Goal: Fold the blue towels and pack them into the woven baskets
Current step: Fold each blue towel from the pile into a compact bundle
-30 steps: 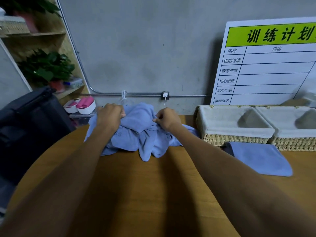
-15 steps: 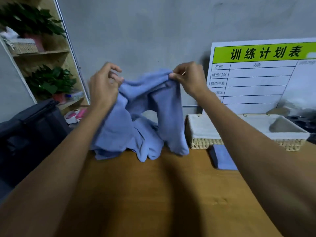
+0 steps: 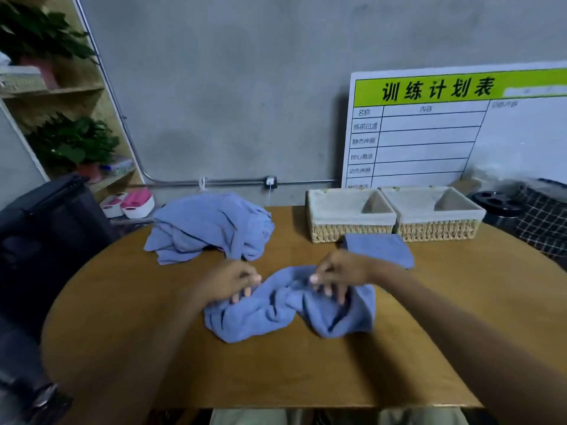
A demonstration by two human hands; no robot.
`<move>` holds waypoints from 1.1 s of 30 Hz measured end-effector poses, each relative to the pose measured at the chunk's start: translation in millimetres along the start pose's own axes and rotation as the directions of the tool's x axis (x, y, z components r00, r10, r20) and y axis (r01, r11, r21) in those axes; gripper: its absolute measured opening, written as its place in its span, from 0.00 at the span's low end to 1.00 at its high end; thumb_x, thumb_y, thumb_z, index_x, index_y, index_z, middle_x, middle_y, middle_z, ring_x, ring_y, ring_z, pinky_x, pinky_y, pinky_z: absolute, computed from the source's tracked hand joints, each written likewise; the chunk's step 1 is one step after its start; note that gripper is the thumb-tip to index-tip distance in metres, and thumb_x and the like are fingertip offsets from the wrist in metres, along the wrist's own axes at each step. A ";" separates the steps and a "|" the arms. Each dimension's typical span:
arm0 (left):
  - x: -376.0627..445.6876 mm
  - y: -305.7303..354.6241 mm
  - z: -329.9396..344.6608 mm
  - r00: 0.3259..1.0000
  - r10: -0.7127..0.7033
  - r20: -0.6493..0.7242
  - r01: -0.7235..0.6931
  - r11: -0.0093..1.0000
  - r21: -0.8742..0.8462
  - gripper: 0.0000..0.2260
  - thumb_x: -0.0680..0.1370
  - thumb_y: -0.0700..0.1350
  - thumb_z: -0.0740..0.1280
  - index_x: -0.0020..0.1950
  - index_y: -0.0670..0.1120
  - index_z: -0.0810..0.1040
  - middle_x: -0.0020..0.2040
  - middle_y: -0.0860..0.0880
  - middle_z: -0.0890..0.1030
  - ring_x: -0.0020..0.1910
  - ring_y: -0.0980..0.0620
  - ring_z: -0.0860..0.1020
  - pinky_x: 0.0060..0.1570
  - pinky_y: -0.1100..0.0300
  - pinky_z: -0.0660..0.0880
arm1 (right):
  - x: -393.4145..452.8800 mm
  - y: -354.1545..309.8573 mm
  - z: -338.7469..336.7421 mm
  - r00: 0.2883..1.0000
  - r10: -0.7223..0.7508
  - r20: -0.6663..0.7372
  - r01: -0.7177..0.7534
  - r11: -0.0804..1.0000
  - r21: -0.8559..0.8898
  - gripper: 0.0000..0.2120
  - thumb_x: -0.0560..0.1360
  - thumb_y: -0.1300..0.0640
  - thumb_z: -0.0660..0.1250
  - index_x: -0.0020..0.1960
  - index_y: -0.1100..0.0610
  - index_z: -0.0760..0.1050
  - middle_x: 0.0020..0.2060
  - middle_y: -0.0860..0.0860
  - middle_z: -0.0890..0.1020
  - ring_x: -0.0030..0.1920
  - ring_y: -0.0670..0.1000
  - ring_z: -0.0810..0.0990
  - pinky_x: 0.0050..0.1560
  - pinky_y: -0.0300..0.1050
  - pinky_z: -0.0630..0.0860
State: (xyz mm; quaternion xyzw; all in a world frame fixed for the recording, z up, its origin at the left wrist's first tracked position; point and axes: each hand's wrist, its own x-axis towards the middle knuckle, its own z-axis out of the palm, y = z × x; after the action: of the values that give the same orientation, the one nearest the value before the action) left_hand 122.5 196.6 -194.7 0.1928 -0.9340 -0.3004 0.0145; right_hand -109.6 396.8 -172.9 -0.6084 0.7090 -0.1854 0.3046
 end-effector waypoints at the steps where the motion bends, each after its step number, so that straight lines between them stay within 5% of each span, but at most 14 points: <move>1: 3.3 -12.1 13.2 0.998 0.034 -0.057 -0.031 0.998 0.057 0.11 0.83 0.49 0.65 0.49 0.44 0.83 0.42 0.49 0.84 0.37 0.52 0.80 0.42 0.61 0.78 | -0.8 13.4 12.0 0.999 0.007 -0.033 -0.007 1.000 0.003 0.15 0.81 0.51 0.65 0.45 0.63 0.80 0.36 0.52 0.83 0.30 0.47 0.82 0.39 0.47 0.81; 5: 8.2 -27.6 41.9 0.986 0.115 -0.123 -0.086 0.973 0.216 0.11 0.79 0.51 0.71 0.59 0.49 0.83 0.46 0.56 0.77 0.44 0.59 0.75 0.49 0.62 0.73 | 2.0 46.8 31.4 0.963 -0.068 -0.260 0.010 0.977 -0.215 0.08 0.79 0.51 0.68 0.53 0.53 0.81 0.47 0.44 0.80 0.45 0.42 0.76 0.49 0.40 0.70; 10: 8.8 -26.4 33.7 0.986 0.117 -0.117 -0.095 0.980 0.176 0.02 0.77 0.51 0.73 0.46 0.55 0.85 0.39 0.58 0.80 0.43 0.60 0.78 0.42 0.62 0.75 | -1.0 61.4 34.4 0.961 -0.026 -0.276 -0.078 0.931 -0.358 0.16 0.75 0.44 0.71 0.61 0.48 0.76 0.53 0.46 0.73 0.50 0.49 0.75 0.40 0.40 0.64; 15: -0.3 -29.6 30.2 0.993 0.111 -0.050 -0.105 0.989 0.106 0.11 0.72 0.65 0.70 0.46 0.61 0.85 0.43 0.58 0.81 0.44 0.58 0.80 0.44 0.62 0.77 | -22.4 66.9 27.3 0.964 -0.050 -0.261 -0.021 0.965 -0.260 0.15 0.72 0.38 0.72 0.52 0.45 0.76 0.46 0.42 0.75 0.45 0.44 0.75 0.43 0.44 0.72; 20: -11.0 -33.7 37.9 0.988 0.135 -0.070 -0.128 0.987 0.099 0.01 0.75 0.47 0.75 0.44 0.52 0.86 0.37 0.54 0.77 0.40 0.57 0.78 0.42 0.71 0.71 | -49.7 76.2 22.8 0.996 0.027 -0.088 -0.046 0.973 -0.226 0.17 0.68 0.36 0.74 0.48 0.44 0.76 0.42 0.40 0.79 0.43 0.41 0.75 0.43 0.39 0.70; 25: -6.9 -33.0 30.4 0.998 0.065 -0.025 -0.061 0.990 0.129 0.08 0.75 0.54 0.74 0.38 0.55 0.80 0.37 0.51 0.79 0.39 0.52 0.77 0.40 0.60 0.74 | -57.9 71.3 15.5 0.999 0.032 -0.003 -0.032 0.992 -0.121 0.14 0.69 0.40 0.76 0.46 0.47 0.78 0.41 0.42 0.81 0.41 0.40 0.76 0.43 0.37 0.71; 28: -9.0 -19.7 17.2 0.981 0.115 -0.157 -0.122 0.992 -0.039 0.08 0.79 0.49 0.71 0.39 0.51 0.78 0.38 0.49 0.79 0.38 0.48 0.77 0.40 0.59 0.72 | -64.7 67.7 6.4 0.999 0.034 0.020 -0.034 0.999 -0.005 0.11 0.71 0.44 0.76 0.46 0.50 0.82 0.41 0.42 0.83 0.41 0.40 0.78 0.44 0.36 0.72; 33: -15.3 -8.6 -3.3 0.926 0.141 -0.351 -0.225 0.951 -0.212 0.16 0.77 0.63 0.64 0.44 0.51 0.74 0.31 0.41 0.69 0.29 0.47 0.66 0.34 0.56 0.64 | -78.3 64.7 -14.7 0.991 0.041 -0.126 -0.032 0.997 0.067 0.08 0.74 0.49 0.74 0.42 0.53 0.83 0.39 0.43 0.84 0.40 0.40 0.79 0.43 0.33 0.72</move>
State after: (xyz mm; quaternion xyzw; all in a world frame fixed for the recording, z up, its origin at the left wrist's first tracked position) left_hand 140.1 194.1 -195.5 0.1485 -0.8871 -0.3756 0.2235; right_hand -162.0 484.0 -186.7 -0.5722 0.7315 -0.2410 0.2818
